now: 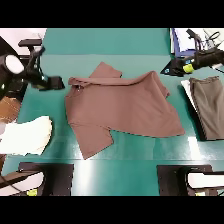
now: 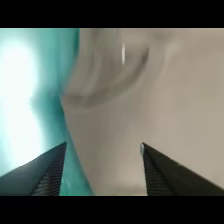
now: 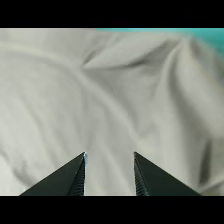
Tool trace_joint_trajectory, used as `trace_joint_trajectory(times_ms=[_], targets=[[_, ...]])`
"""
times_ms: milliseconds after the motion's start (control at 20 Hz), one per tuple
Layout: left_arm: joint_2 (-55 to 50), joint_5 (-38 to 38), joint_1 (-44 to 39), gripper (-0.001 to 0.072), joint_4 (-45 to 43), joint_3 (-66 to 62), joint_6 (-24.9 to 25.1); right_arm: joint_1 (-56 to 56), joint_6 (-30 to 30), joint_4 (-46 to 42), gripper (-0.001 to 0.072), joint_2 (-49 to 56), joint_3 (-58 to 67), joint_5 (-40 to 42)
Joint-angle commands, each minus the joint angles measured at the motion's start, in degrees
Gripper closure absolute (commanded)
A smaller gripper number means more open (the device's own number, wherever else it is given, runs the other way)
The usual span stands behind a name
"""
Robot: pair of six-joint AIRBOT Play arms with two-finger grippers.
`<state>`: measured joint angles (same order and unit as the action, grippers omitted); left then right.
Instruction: Fold the shirts.
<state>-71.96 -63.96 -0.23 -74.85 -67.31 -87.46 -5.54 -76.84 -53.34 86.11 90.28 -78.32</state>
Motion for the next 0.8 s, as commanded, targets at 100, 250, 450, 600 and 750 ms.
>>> trace_joint_trajectory(times_ms=[100, 250, 450, 600, 750], targets=[[11.4, 1.7, 0.7, 0.0172, 7.0, 24.5, -1.7, 0.3, 1.5, 1.3, 0.0368, -13.2, -15.2, 2.4], [12.1, 7.2, 0.7, 0.0172, 13.7, 32.7, -1.4, 0.1, 1.5, 1.3, 0.0368, -17.9, -20.2, 5.2], [12.1, 12.7, 0.6, 0.0173, 20.9, 37.6, 1.0, 0.2, 1.5, 1.3, 0.0368, -21.1, -21.8, 6.1], [12.1, 15.5, 0.6, 0.0174, 22.8, 37.8, 1.0, 0.2, 1.5, 1.3, 0.0368, -21.9, -21.8, 6.6], [12.2, 17.2, 0.6, 0.0682, 24.3, 36.3, 1.0, 1.7, 1.5, 0.8, 0.0368, -21.9, -21.8, 3.4]])
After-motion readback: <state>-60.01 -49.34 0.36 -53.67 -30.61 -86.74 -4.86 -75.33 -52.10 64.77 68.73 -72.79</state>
